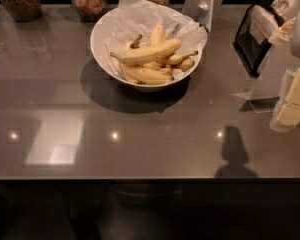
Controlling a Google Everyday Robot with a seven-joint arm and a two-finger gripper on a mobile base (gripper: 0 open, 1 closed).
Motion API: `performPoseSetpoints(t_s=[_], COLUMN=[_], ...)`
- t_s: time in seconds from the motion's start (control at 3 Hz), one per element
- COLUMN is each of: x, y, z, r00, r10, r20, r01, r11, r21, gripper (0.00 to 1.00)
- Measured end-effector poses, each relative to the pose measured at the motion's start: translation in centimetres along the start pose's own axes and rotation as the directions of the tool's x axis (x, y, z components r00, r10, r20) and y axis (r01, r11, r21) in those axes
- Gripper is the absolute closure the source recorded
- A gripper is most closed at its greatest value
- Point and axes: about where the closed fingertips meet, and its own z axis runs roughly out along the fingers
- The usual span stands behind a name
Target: Pick banana from white bowl
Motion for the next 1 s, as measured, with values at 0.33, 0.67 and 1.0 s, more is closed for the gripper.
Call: performPoseSetpoints(t_s=[0.33, 0.67, 1.0], x=[0.1, 0.2, 0.3], y=[-0.3, -0.6, -0.9], z=[-0.9, -1.7, -2.7], r00=[1.0, 1.0, 1.0], r10=[0.0, 0.0, 0.0], r20=[0.0, 0.0, 0.0], r01=[0.0, 0.0, 0.0], r11=[1.0, 1.0, 1.0], r21=[0.0, 0.0, 0.0], gripper=[0.0, 0.0, 0.0])
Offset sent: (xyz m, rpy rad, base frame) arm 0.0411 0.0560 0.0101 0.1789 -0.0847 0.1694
